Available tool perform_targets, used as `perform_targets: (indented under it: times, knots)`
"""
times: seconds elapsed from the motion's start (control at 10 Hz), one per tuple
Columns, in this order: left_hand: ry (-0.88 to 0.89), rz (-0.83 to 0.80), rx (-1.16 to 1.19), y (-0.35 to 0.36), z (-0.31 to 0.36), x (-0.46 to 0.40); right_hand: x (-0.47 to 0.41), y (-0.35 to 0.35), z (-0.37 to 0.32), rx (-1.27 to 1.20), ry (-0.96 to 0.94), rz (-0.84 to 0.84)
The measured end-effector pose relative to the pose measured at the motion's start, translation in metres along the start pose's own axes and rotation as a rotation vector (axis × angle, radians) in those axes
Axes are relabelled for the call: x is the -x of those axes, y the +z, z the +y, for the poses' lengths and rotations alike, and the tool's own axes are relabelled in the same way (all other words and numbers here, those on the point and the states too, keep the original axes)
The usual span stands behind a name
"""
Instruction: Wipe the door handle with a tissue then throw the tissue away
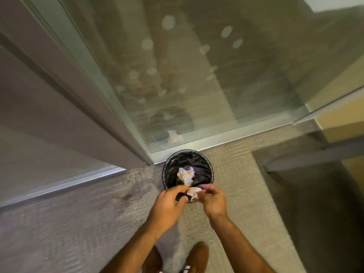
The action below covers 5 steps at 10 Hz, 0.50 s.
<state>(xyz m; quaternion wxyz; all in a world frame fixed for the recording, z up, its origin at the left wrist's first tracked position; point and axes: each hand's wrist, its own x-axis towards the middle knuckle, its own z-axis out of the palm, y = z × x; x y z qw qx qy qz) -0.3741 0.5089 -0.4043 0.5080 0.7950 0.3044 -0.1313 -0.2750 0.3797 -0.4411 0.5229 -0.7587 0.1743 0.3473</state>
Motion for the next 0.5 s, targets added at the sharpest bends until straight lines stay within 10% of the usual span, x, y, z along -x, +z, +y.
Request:
perform_targets:
  times: [0.5]
  knots:
    - [0.117,0.035,-0.253,-0.051,0.039,0.017,0.053,-0.017,-0.053,0.351,-0.258,-0.075]
